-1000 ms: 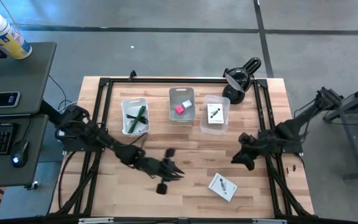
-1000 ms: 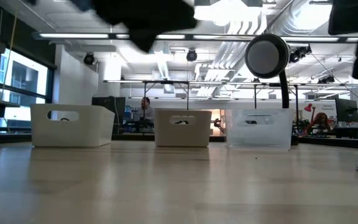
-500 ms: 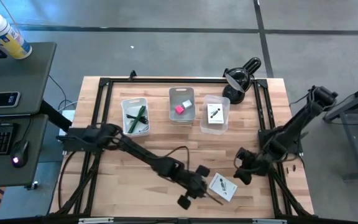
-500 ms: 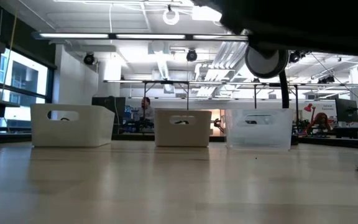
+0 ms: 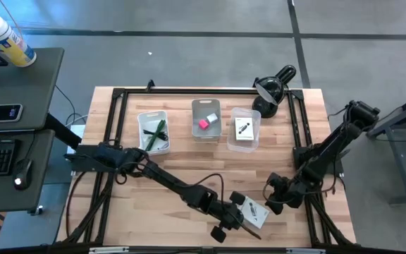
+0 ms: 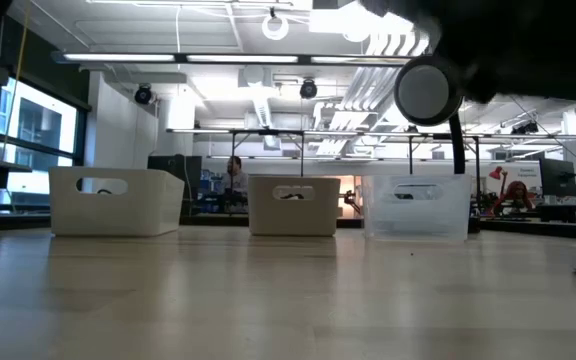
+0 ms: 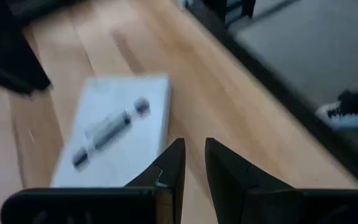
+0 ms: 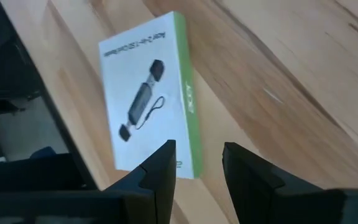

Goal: Pick and place items into bin
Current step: Put the card reader box into the transparent bin

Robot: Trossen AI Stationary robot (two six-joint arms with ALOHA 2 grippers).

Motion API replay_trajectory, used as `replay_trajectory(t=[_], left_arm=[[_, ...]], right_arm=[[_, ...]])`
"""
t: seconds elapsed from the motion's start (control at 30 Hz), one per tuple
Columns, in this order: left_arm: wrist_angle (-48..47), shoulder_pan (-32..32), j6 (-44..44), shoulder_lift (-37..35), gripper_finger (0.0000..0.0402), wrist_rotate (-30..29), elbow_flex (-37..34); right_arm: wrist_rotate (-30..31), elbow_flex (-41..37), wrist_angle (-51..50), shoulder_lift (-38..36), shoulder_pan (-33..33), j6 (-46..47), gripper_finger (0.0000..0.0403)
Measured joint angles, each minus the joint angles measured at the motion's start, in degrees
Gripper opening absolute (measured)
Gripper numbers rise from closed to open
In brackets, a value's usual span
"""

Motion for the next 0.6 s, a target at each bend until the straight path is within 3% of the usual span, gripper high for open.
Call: replay_trajectory(t=[0.27,0.6], left_arm=[[-0.4,0.1,-3.1,2.7,0.0051,0.0,0.0],[-2.1,0.2,-7.3,4.4,0.0051,-0.4,-0.1]], right_arm=[[-3.7,0.0,0.1,4.6,0.0,2.3,0.0123],[-4.8,0.0,7.5,9.5,-0.1,2.6,0.0123]])
